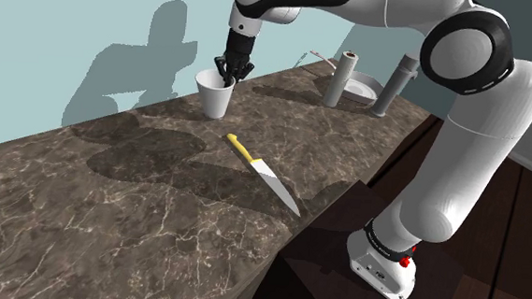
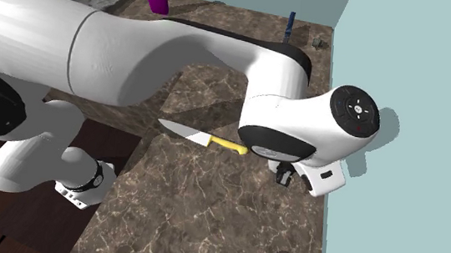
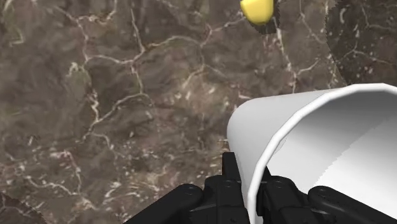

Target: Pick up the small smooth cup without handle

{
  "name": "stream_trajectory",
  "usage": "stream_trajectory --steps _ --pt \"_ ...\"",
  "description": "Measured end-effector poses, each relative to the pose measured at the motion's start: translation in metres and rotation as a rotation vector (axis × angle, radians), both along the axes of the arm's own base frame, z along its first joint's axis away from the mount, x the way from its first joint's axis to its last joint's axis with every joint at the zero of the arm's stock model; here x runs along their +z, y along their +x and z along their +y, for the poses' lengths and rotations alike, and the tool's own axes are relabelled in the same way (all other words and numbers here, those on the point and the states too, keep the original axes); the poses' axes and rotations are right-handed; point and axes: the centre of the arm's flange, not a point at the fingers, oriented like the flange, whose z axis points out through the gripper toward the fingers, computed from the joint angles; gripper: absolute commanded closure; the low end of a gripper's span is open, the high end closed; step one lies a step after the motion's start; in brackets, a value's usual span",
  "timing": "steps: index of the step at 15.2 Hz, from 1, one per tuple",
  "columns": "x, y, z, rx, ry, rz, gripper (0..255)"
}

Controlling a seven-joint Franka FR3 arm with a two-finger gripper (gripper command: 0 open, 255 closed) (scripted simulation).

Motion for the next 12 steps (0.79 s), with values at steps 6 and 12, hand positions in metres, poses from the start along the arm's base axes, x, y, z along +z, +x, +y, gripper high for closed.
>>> stream_trajectory --steps 6,12 --pt "0.031 0.001 0.000 0.000 0.000 0.000 255" --pt "0.061 0.000 0.000 0.000 0.000 0.000 255"
